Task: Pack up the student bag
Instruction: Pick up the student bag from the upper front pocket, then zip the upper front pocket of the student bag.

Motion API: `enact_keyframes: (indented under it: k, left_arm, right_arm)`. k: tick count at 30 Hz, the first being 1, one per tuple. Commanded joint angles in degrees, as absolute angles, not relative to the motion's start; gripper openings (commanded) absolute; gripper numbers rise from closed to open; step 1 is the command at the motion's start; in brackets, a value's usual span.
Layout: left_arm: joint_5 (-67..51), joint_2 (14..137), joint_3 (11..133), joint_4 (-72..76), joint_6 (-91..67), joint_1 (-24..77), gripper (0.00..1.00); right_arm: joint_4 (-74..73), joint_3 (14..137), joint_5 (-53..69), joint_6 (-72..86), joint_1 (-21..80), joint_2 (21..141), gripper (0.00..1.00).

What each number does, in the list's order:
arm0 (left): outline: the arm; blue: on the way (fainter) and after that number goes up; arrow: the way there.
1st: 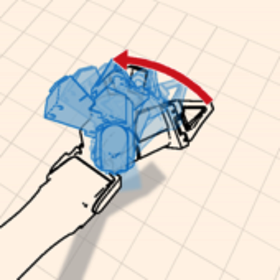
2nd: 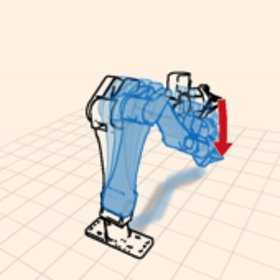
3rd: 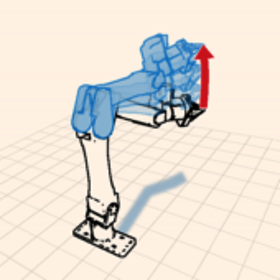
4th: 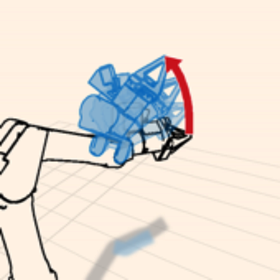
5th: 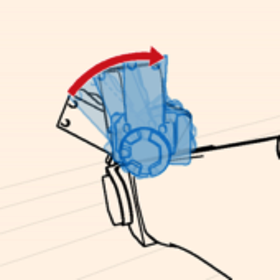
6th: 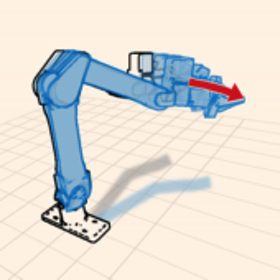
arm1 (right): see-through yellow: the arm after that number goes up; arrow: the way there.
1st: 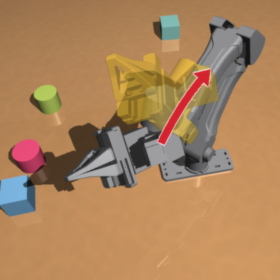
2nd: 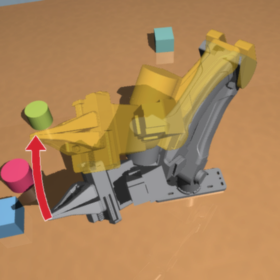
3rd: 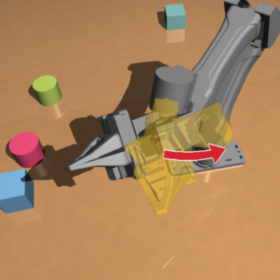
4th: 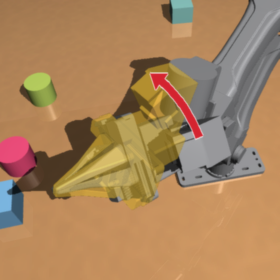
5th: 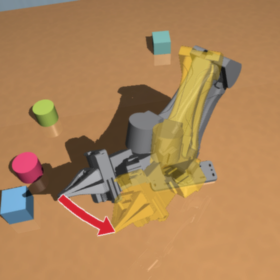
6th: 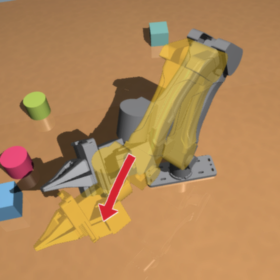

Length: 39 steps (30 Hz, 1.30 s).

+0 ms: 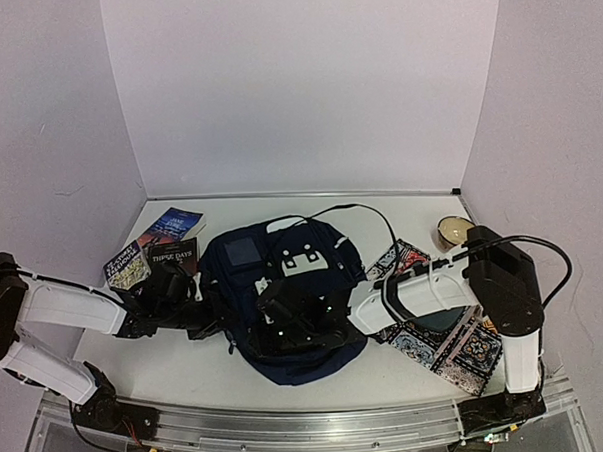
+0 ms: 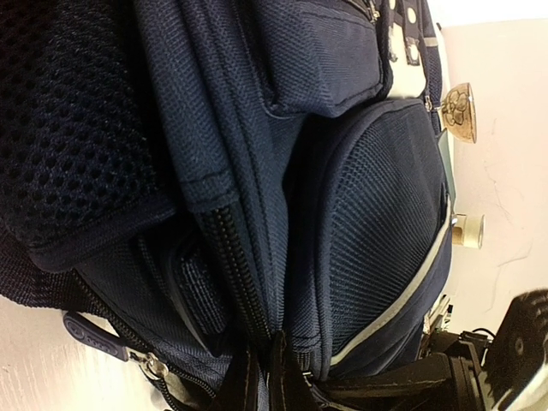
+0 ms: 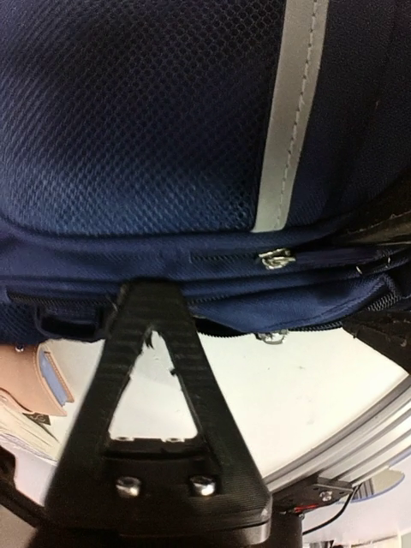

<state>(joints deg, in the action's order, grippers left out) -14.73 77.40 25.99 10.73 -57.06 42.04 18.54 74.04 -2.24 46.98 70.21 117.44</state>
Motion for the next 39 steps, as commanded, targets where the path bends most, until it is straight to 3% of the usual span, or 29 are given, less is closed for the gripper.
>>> enact_keyframes:
  k: [1, 9, 16, 23, 30, 34, 39]
  left_arm:
    - [-19.36, 74.25, 25.17, 12.00, -56.74, 43.90, 0.00]
    - [-17.44, 73.66, 26.02, 11.27, -55.78, 43.95, 0.00]
    - [-11.19, 75.35, 30.96, 4.00, -52.00, 41.73, 0.00]
    - [-13.31, 79.01, 34.45, 2.17, -48.10, 33.48, 0.00]
    - [-14.58, 84.49, 39.71, 1.23, -46.43, 32.17, 0.00]
    - [-17.24, 85.31, 40.62, 3.77, -48.75, 32.57, 0.00]
    - [-17.62, 86.00, 37.99, 8.66, -52.90, 34.59, 0.00]
  right_arm:
    - [21.54, 73.43, -9.57, 48.72, 65.72, 114.51, 0.21]
    - [21.44, 71.24, -8.67, 47.22, 65.48, 114.67, 0.00]
    - [20.69, 64.31, -6.61, 42.36, 65.60, 107.74, 0.00]
    - [17.67, 58.79, -3.65, 36.64, 65.75, 102.53, 0.00]
    - [13.31, 56.45, -7.37, 31.56, 66.03, 98.90, 0.00]
    - [16.11, 59.86, -1.76, 31.37, 66.61, 99.85, 0.00]
    - [16.19, 74.65, 1.30, 31.50, 68.96, 107.11, 0.00]
